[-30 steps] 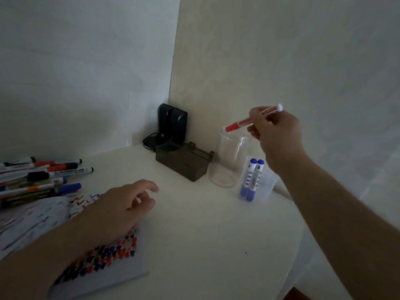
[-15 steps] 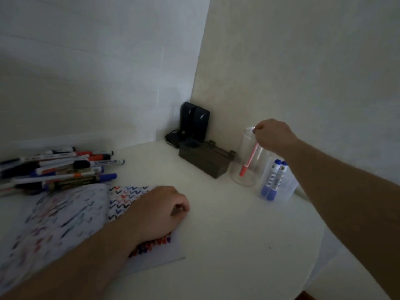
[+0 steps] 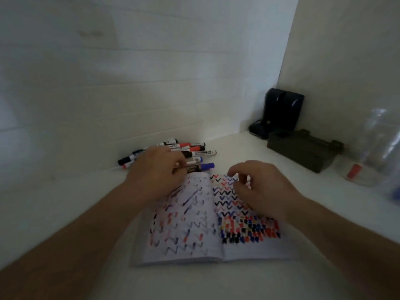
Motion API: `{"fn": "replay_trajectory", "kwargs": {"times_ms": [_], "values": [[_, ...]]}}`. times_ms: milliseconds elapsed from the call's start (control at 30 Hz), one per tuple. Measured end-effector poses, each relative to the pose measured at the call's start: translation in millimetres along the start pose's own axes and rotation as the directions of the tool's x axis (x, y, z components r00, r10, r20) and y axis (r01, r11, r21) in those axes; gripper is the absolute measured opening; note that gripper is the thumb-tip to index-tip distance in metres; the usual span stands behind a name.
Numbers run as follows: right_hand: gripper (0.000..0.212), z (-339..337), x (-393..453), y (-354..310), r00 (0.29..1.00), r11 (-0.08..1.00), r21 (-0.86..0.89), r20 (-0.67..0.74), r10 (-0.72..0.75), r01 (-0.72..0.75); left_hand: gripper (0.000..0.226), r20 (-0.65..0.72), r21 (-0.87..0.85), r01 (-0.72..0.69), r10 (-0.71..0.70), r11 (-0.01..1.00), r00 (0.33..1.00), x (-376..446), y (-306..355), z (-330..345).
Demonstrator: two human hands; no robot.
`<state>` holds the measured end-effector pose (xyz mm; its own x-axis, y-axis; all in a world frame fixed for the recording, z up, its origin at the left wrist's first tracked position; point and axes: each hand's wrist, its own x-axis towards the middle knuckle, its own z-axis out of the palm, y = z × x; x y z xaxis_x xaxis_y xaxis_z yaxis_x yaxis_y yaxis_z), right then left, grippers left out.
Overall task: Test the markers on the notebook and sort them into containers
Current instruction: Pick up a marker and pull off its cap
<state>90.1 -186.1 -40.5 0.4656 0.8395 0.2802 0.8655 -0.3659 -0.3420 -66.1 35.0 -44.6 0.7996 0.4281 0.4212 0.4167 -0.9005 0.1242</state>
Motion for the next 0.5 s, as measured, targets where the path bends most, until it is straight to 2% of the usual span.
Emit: {"fn": "replay_trajectory", "kwargs": {"times_ms": [133,233,300,400,467,500], "values": [[0.021,22,-3,8,0.994,0.982,0.177,-0.076,0.082,-0.067,0.035,0.04,0.047,0.007,-0.009,0.999,0.999,-15,-18,12],[0.022,21,-7,11,0.985,0.966,0.242,-0.119,0.122,-0.091,0.036,-0.004,0.164,-0.005,0.005,0.986,1.0,-12,-10,12],[0.027,17,-11,13,0.977,0.959,0.278,-0.186,0.101,-0.046,0.028,-0.07,0.16,-0.018,0.029,0.987,0.997,-11,-4,9],[0.056,11,-18,9,0.979,0.969,0.242,-0.202,-0.007,0.056,0.012,-0.119,-0.049,-0.045,0.039,0.998,0.992,-14,17,-5],[0.074,7,-17,2,0.986,0.978,0.188,-0.159,-0.056,0.085,0.012,-0.164,-0.213,-0.14,0.106,0.967,0.981,-19,37,-13],[0.074,6,-13,-3,0.98,0.979,0.153,-0.167,-0.105,0.131,0.014,-0.207,-0.279,-0.203,0.148,0.938,0.967,-22,47,-18]]}}
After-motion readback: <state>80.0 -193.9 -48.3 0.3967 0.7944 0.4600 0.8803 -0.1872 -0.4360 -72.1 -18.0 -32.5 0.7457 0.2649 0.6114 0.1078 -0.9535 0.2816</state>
